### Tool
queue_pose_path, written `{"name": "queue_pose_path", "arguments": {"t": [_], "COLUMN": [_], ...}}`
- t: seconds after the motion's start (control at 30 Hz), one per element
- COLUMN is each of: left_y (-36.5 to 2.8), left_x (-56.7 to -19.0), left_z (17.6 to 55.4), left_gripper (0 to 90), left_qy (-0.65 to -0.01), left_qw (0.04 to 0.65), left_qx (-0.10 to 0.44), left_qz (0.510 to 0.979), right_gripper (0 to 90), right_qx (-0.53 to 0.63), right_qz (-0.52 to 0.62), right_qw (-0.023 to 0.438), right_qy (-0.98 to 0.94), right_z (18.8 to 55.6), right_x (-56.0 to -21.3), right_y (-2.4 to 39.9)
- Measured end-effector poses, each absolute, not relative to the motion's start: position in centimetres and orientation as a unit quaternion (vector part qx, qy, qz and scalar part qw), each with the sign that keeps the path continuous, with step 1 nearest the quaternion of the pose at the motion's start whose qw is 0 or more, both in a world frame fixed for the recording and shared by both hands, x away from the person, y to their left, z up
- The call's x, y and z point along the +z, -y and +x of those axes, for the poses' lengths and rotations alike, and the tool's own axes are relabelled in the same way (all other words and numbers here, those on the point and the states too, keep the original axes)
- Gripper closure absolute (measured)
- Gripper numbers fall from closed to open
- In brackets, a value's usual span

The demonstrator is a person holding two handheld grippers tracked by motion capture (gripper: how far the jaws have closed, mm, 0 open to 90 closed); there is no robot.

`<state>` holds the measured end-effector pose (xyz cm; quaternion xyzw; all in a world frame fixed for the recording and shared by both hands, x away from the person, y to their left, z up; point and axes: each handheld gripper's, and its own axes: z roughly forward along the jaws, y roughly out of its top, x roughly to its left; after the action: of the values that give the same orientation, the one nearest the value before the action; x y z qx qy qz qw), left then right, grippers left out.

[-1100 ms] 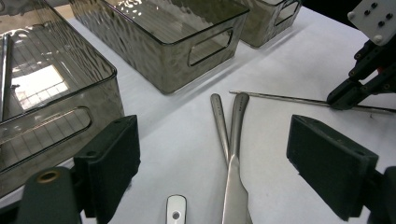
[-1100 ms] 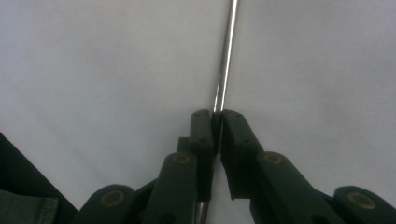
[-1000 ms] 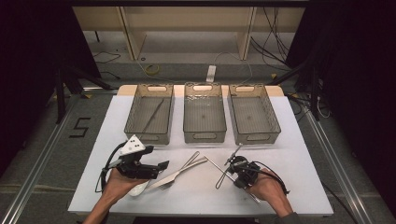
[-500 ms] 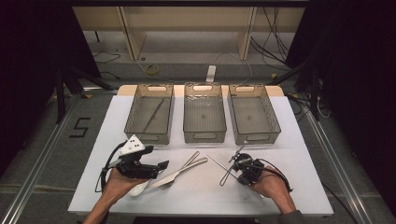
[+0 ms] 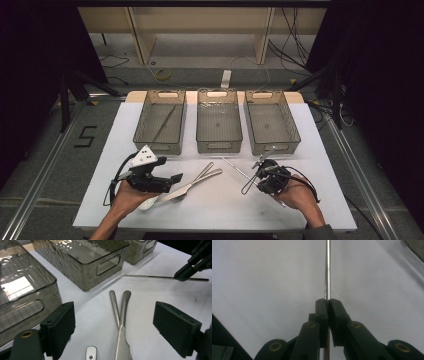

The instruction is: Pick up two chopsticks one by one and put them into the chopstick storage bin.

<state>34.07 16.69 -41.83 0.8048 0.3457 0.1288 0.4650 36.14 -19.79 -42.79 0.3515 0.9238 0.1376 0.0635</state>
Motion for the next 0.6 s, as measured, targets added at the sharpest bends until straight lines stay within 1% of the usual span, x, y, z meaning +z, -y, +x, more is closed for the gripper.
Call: {"name": "queue_pose_path", "arguments": {"t": [0.33,0.47,0.6], "left_y": [-13.7,-11.9,-9.9], "left_x": [-42.2,-42.3,-42.9], "left_z": [33.8,33.7,33.7], "left_gripper": [17.5,17.4,17.5], "left_qy": [-0.270,-0.248,-0.218], "left_qw": [0.441,0.434,0.412], "left_qx": [0.121,0.115,0.105], "left_qz": [0.847,0.858,0.879], "right_gripper": [86.2,86.2,86.2], "right_qx": [0.150,0.150,0.152], "right_qz": [0.290,0.258,0.236], "right_qw": [0.067,0.065,0.065], "right_qy": [-0.943,-0.952,-0.957], "right_z": [34.4,33.5,32.8], "right_x": [-41.4,-41.2,-40.9], "right_y": [16.8,15.4,14.3]}}
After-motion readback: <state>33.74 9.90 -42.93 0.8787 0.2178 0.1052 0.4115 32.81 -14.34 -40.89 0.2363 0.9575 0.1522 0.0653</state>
